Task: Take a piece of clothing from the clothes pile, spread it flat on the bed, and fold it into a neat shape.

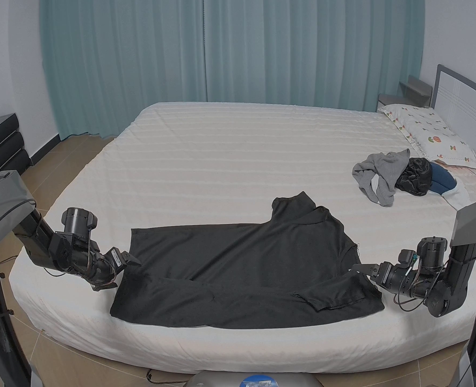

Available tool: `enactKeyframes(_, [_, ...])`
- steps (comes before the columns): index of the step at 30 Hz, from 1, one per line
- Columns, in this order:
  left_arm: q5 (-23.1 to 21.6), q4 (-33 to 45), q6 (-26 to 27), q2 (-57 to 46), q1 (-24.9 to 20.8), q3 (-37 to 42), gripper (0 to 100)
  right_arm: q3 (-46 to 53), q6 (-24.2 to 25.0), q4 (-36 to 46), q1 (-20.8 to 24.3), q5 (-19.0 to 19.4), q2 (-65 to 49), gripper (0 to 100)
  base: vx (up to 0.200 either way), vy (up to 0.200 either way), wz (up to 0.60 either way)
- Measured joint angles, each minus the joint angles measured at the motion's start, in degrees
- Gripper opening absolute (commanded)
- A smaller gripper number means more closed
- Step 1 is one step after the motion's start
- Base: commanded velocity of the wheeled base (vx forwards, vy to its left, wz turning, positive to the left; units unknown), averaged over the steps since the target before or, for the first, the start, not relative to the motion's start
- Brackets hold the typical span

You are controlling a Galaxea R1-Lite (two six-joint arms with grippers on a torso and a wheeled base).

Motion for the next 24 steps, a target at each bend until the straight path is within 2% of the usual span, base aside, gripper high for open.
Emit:
enactKeyframes(8, [-0.3,-0.11,-2.71,-0.37,0.55,-0.06,100,4.69,10.89,-8.55,-0.52,0.06,-0.85,100,0.0,0.0,0.0])
enactKeyframes(14, [-0.41,-0.22,-5.61,-1.13,1.07,-0.04,100,7.78,17.48,-8.79,-1.01,0.04,-1.73,100,0.2,0.0,0.0])
enactKeyframes(24, [-0.44,-0.22,-5.8,-3.51,1.29,0.85,100,9.35,18.55,-8.84,-1.21,0.04,-2.56,100,0.02,0.0,0.0])
